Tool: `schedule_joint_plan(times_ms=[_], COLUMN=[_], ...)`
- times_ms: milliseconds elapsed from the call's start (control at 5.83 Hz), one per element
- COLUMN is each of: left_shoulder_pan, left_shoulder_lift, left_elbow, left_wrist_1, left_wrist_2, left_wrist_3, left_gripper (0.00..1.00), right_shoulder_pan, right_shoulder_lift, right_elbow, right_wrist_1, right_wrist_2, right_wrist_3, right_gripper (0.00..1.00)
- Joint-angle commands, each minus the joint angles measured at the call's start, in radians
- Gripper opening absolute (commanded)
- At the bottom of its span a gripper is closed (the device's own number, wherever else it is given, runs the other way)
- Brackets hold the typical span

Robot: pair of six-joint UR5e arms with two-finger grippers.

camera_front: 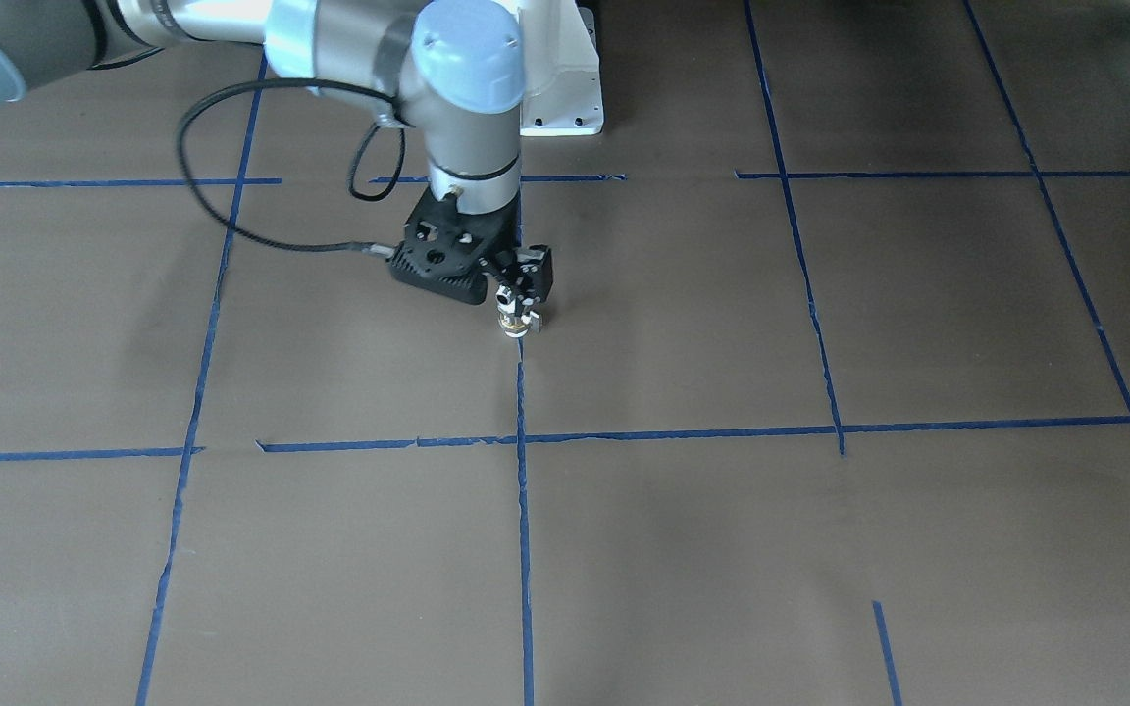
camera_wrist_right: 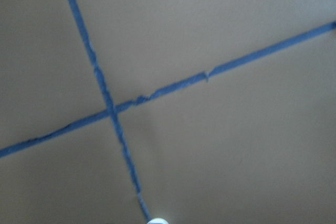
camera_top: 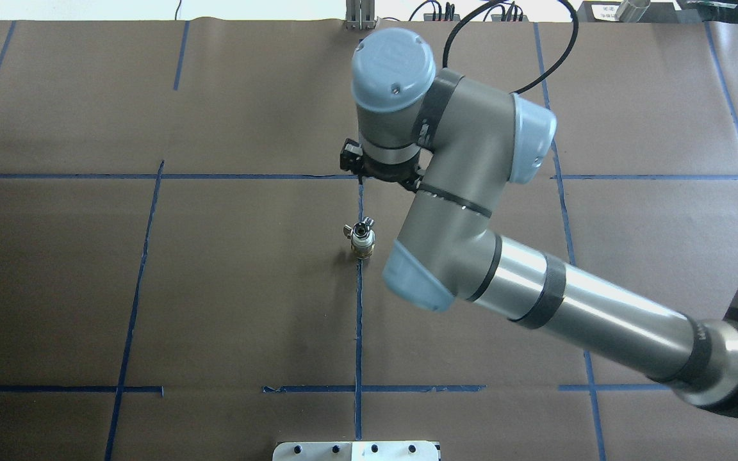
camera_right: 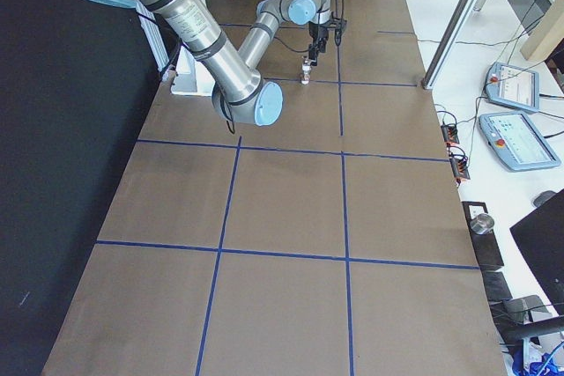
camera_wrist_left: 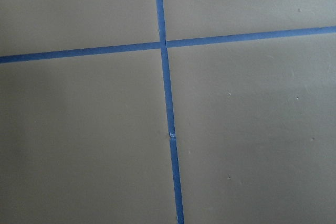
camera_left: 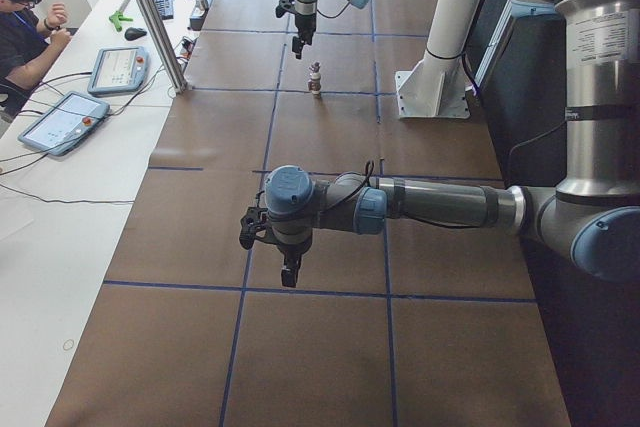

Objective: Assemble PPR valve and pipe with both arms
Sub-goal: 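Open the right gripper and lift it away from the assembly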

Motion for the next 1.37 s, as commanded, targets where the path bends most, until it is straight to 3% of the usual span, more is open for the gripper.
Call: schedule_joint_plan(times_ms=[0,514,1029,1200], left_shoulder_pan=[0.000,0.011,0.011,0.012], left_shoulder_lift=[-0.003,0.000,0.014,0.024], left_elbow=[0.004,0.062,0.090,0.091], left_wrist_1=[0.001,-0.002,-0.022,-0.019], left_wrist_2=[0.000,0.003,0.002,0.003], left_wrist_3=[0.002,0.007,0.007,0.007], left_gripper=[1.00,1.00,1.00,1.00], right_shoulder_pan=[0.226,0.541,0.776,0.839], right_shoulder_lift=[-0.140,-0.495,-0.780,-0.906], right_elbow=[0.003,0.085,0.136,0.191], right_wrist_1=[0.002,0.002,0.003,0.005], right_wrist_2=[0.143,0.262,0.325,0.346], right_wrist_3=[-0.399,-1.081,-1.531,-1.568], right_gripper=[1.00,1.00,1.00,1.00])
